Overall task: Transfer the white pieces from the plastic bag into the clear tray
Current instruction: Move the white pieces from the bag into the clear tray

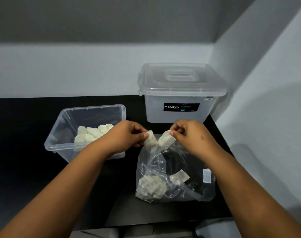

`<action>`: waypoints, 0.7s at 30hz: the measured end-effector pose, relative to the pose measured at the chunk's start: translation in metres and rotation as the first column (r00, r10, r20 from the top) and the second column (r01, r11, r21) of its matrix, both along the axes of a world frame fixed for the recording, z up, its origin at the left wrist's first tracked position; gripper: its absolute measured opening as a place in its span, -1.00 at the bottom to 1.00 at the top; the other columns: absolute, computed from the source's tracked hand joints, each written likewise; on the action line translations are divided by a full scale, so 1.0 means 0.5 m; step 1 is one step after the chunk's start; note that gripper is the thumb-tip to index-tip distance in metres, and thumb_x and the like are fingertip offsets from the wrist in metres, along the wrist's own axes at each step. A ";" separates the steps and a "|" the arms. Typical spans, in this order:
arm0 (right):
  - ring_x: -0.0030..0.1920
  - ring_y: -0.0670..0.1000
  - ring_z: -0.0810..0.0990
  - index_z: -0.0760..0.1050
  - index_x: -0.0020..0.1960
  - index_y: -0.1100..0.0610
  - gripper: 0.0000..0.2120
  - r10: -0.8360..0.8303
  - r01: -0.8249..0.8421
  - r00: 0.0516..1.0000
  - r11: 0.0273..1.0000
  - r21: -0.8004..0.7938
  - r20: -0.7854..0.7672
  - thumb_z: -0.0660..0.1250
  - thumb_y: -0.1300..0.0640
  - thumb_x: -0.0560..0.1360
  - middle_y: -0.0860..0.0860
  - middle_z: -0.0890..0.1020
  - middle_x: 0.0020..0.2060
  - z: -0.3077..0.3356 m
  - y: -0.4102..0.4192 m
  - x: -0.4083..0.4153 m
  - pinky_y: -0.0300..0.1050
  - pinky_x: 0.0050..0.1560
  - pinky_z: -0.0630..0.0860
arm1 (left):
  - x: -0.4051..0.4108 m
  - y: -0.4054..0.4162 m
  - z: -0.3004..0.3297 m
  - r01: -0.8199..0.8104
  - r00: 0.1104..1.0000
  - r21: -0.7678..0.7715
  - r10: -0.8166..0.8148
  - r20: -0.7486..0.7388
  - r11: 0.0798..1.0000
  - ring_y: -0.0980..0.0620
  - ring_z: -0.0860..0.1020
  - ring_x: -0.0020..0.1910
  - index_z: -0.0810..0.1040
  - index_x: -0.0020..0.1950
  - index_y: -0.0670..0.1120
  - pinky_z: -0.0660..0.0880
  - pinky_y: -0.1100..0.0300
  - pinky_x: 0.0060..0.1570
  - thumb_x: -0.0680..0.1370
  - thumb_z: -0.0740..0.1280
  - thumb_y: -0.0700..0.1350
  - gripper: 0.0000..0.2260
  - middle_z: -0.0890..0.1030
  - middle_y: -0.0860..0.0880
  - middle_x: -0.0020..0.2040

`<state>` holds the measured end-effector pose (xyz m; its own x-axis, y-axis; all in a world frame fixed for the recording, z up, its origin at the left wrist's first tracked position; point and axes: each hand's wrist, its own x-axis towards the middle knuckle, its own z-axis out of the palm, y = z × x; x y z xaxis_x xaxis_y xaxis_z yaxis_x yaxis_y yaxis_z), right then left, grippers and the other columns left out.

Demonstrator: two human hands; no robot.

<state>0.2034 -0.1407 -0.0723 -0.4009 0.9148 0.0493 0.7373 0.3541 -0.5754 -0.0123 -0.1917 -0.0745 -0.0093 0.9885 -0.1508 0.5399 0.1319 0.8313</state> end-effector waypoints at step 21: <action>-0.26 -0.08 0.60 0.59 -0.13 0.02 -0.96 0.339 -0.338 0.935 0.941 -0.029 0.107 0.42 0.08 0.49 -0.12 0.59 -0.32 0.050 0.060 -0.461 -0.16 -0.19 0.53 | -0.404 -0.022 0.110 -0.084 0.858 0.194 0.170 -0.485 0.977 0.17 0.59 -0.18 0.71 -0.13 0.03 0.43 0.37 -0.23 0.42 0.50 -0.06 -0.95 0.66 0.09 -0.20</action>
<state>-0.0270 -0.1106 -0.0475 -0.6890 0.7245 -0.0208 0.6333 0.5877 -0.5036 -0.2141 -0.2025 -0.0195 -0.1675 0.9836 0.0675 0.8736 0.1164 0.4725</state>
